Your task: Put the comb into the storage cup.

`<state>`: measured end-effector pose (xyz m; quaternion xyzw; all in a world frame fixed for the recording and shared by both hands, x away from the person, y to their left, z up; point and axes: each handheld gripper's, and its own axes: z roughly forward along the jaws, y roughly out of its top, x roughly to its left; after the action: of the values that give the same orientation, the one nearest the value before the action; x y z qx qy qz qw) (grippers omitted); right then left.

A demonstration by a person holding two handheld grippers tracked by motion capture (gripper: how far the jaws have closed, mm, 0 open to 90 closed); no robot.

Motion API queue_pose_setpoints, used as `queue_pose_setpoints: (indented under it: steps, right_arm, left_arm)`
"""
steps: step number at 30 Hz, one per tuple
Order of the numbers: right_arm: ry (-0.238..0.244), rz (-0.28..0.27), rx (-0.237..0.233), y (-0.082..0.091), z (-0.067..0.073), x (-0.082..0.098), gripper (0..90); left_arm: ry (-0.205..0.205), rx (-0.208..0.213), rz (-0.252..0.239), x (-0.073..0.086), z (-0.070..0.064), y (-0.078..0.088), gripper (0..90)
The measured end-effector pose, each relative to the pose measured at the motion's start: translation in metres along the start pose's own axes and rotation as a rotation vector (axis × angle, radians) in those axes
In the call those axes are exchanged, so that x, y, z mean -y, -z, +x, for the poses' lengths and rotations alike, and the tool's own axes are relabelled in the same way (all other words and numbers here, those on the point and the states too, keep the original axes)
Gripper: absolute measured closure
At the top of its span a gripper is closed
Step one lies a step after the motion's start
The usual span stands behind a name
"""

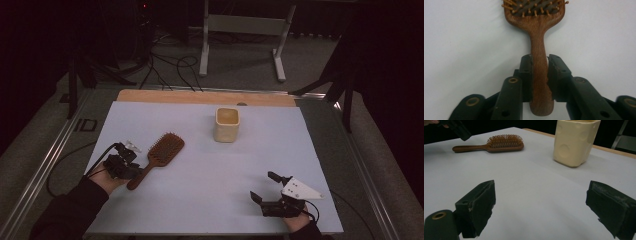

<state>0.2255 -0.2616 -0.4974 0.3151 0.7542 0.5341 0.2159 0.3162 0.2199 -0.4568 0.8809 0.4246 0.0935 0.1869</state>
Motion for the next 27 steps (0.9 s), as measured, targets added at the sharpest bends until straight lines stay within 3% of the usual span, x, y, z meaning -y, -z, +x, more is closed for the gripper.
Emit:
queue_pose_setpoints:
  steps: [9,14,16,18,19,21,22,27]
  right_arm:
    - [0.002,0.005,-0.003,0.0,0.001,0.0,9.0]
    - [0.001,0.006,-0.001,-0.001,0.0,0.0,9.0]
    - [0.002,0.007,-0.003,-0.001,0.001,0.0,8.9]
    - [0.002,0.006,-0.003,0.0,0.001,0.0,9.0]
    - [0.002,0.006,-0.003,0.0,0.001,0.0,9.0]
    - [0.0,0.004,-0.003,-0.001,0.0,0.0,9.0]
    - [-0.001,0.007,-0.002,0.0,0.0,0.0,9.0]
    - [0.001,0.004,-0.003,-0.001,0.0,0.0,9.0]
  left_arm:
    - [0.027,0.03,0.07,-0.007,0.004,-0.013,45.5]
    - [0.063,0.041,0.072,-0.016,0.002,-0.017,21.3]
    - [0.059,0.023,0.075,-0.019,0.001,-0.018,14.7]
    - [0.05,0.03,0.091,-0.022,0.001,-0.021,9.5]
    - [0.05,0.03,0.091,-0.022,0.001,-0.021,2.0]
    - [0.057,0.026,0.099,-0.025,0.002,-0.024,0.5]
    - [0.055,0.003,0.096,-0.028,0.004,-0.026,0.2]
    - [0.054,0.023,0.112,-0.033,0.008,-0.03,0.2]
